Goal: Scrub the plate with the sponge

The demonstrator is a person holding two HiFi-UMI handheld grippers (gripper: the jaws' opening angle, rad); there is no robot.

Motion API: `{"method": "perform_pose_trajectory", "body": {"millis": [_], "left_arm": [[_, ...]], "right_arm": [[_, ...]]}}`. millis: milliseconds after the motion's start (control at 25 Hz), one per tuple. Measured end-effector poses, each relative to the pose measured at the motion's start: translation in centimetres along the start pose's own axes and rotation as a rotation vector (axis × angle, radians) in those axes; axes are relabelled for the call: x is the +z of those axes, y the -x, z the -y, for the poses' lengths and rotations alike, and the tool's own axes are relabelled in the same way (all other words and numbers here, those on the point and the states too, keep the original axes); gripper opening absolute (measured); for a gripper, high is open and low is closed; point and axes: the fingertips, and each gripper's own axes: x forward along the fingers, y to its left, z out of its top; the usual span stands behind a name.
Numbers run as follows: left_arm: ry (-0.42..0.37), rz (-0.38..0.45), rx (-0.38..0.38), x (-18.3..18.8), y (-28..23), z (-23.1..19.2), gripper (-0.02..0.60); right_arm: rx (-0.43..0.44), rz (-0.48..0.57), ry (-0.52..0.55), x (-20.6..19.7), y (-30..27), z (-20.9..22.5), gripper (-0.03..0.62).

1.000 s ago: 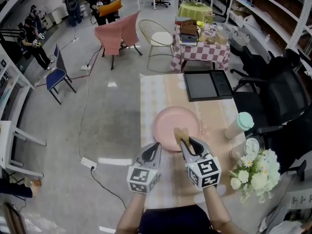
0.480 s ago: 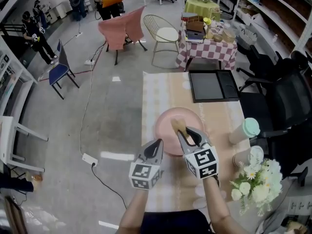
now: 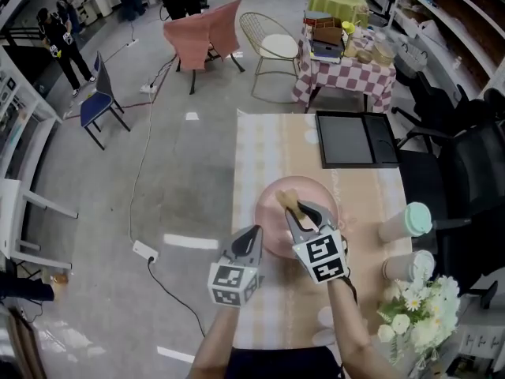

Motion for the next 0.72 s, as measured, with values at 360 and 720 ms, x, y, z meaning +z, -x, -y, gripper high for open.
{"method": "perform_pose_trajectory", "body": {"millis": [360,720], "left_arm": [[0.013,-0.022,0.014,-1.0,-1.2,-1.1,0.011],[0.004,-0.04,0.047,-1.6,-1.9,-3.1,0.011]], "right_arm": [[0.029,-0.056,0.203,-1.1,-2.9,-0.7,0.083],[0.064,-0.091,0.275,-2.8,-5.4,-0.9,0.083]]}}
